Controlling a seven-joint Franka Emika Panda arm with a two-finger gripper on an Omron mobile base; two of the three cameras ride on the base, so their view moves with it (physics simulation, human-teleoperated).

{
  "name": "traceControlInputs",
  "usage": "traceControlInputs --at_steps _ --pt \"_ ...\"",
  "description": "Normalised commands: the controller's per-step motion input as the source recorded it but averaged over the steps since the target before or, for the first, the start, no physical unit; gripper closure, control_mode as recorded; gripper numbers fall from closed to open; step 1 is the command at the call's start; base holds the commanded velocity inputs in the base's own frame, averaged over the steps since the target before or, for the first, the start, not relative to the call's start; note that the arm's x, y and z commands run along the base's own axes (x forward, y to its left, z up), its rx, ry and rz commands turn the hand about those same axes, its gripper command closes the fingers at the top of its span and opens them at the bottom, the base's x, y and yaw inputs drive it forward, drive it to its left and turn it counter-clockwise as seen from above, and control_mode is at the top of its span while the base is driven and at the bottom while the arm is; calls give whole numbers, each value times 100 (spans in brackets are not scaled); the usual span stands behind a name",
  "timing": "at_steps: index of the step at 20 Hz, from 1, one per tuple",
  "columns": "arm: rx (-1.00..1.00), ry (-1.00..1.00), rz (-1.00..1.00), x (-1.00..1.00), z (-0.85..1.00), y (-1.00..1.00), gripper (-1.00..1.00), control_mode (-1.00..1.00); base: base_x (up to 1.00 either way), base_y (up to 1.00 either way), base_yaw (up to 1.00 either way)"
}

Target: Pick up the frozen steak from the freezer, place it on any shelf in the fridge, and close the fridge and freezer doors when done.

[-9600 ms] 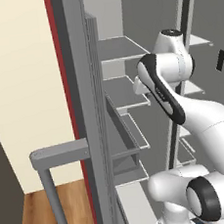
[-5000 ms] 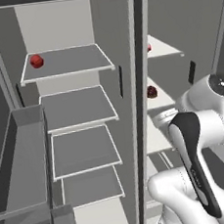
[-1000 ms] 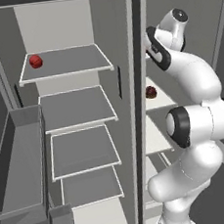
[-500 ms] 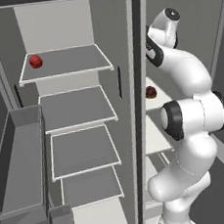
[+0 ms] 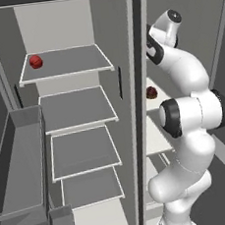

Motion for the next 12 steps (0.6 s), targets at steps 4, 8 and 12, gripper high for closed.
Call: traceControlInputs --at_steps 4,8,12 --pt "1 -2 0 -33 0 -6 100 -100 0 0 0" --pt "0 -15 0 -97 6 0 100 -100 0 0 0" --pt "0 -26 -2 -100 20 1 100 -100 0 0 0"
